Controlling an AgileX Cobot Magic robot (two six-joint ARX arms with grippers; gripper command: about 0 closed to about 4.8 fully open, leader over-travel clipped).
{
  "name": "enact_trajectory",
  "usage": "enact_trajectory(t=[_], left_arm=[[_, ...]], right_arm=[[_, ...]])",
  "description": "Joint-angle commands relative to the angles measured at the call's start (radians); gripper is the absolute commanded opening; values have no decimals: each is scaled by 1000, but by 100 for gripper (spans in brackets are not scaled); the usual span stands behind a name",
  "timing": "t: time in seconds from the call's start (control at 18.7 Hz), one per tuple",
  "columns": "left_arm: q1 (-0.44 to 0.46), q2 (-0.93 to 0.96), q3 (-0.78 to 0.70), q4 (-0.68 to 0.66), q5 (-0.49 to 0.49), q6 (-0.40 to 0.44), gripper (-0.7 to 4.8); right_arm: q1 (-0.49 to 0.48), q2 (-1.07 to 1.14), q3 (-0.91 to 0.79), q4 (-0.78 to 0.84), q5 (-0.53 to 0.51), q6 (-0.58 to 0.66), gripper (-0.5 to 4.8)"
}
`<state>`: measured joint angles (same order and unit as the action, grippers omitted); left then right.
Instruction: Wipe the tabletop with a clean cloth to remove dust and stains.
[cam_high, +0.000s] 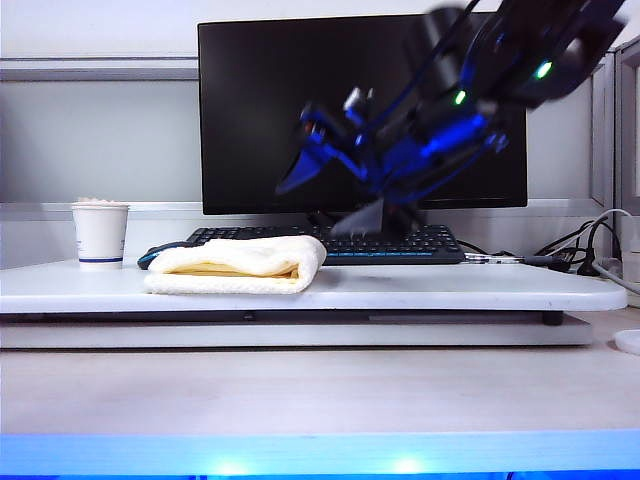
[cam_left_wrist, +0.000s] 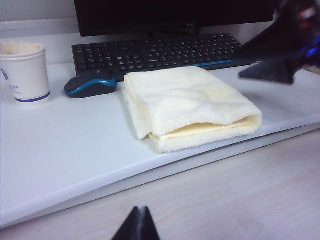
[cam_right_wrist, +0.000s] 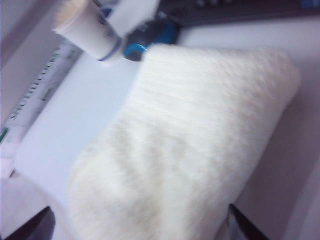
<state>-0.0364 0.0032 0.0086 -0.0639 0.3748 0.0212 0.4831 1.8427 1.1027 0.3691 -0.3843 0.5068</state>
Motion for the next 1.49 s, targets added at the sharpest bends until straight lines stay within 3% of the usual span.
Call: enact_trajectory(t=[0.05, 0.64, 0.69, 0.75, 0.8, 0.96, 1.23, 1.49], left_arm=[[1, 0, 0, 13, 4, -3, -5], [1, 0, 0, 14, -41, -3, -5], [1, 0, 0, 13, -41, -3, -5], [1, 0, 0, 14, -41, -3, -5], [1, 0, 0, 14, -41, -4, -5], [1, 0, 0, 14, -41, -4, -5], [1, 0, 0, 14, -41, -4, -5], [1, 0, 0, 14, -41, -3, -5]], right_arm=[[0, 58, 50, 16, 0, 28, 440], [82, 213, 150, -63, 74, 77, 407], [82, 220, 151, -73, 75, 83, 314], [82, 221, 150, -87, 76, 85, 50], [82, 221, 150, -87, 85, 84, -8], [79, 221, 150, -98, 121, 85, -9], [36, 220, 149, -290, 144, 92, -9], [-75, 163, 132, -412, 144, 36, -9]])
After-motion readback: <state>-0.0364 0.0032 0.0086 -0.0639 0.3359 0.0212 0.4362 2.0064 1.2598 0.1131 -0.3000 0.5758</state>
